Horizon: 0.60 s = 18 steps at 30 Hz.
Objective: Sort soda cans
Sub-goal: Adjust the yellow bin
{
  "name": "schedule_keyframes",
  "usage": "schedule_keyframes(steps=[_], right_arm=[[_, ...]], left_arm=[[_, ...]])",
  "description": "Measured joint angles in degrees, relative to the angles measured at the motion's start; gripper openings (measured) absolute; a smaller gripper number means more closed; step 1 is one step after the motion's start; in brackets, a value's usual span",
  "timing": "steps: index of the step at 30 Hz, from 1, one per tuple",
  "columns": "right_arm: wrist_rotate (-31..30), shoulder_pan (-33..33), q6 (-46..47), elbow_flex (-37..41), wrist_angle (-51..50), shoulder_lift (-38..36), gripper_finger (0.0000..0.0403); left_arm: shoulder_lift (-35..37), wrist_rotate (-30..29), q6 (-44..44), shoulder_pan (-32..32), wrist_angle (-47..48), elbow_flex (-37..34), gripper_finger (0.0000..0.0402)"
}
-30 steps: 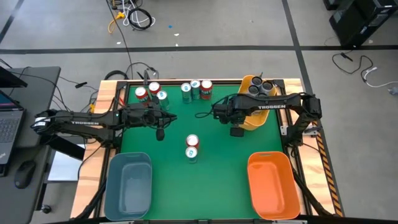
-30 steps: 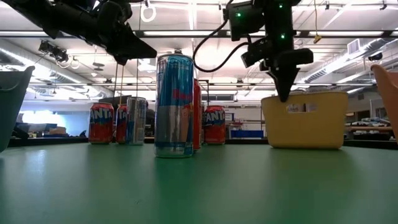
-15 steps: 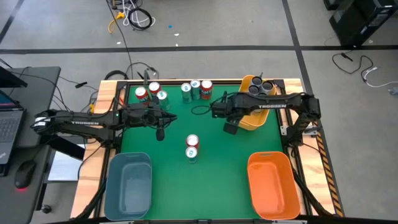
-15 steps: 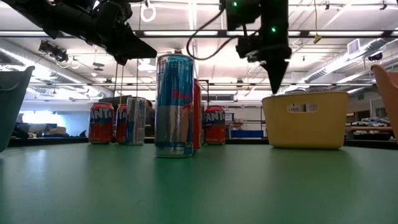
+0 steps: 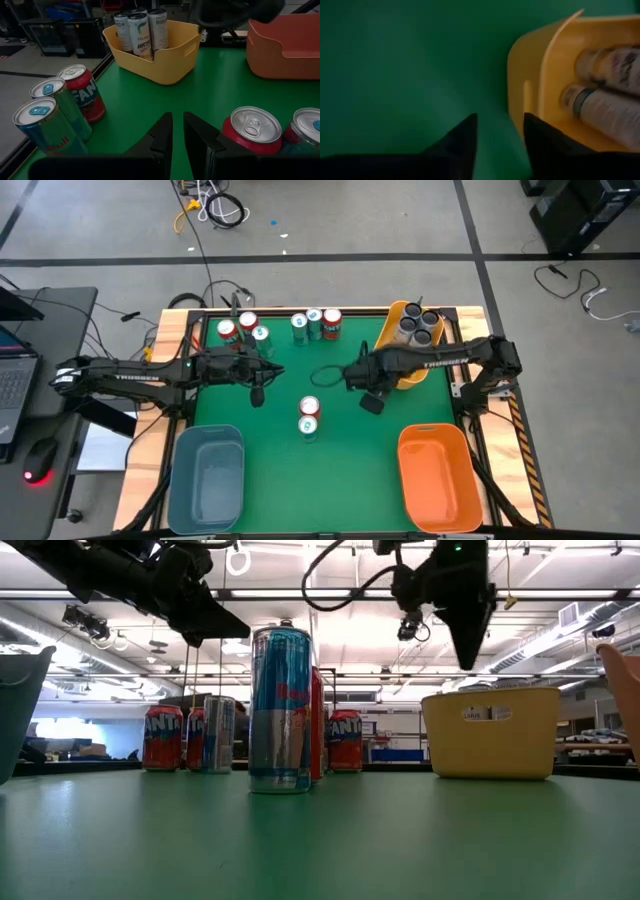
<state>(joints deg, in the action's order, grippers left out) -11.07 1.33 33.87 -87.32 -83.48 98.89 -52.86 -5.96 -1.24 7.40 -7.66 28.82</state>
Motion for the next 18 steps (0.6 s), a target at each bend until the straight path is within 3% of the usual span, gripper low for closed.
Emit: schedule_keyframes(steps=[5, 18], right_arm=[[0.0, 4.0, 6.6, 5.5, -0.8, -0.1, 0.0016], [-1.0, 4.2, 15.8, 19.5, -3.7, -0.6, 0.0001]], left_arm=[[0.0, 0.0, -1.3, 0.1, -0.2, 0.0, 0.0050], [0.0, 0.0, -0.1, 0.4, -0.7, 0.0, 0.0050]])
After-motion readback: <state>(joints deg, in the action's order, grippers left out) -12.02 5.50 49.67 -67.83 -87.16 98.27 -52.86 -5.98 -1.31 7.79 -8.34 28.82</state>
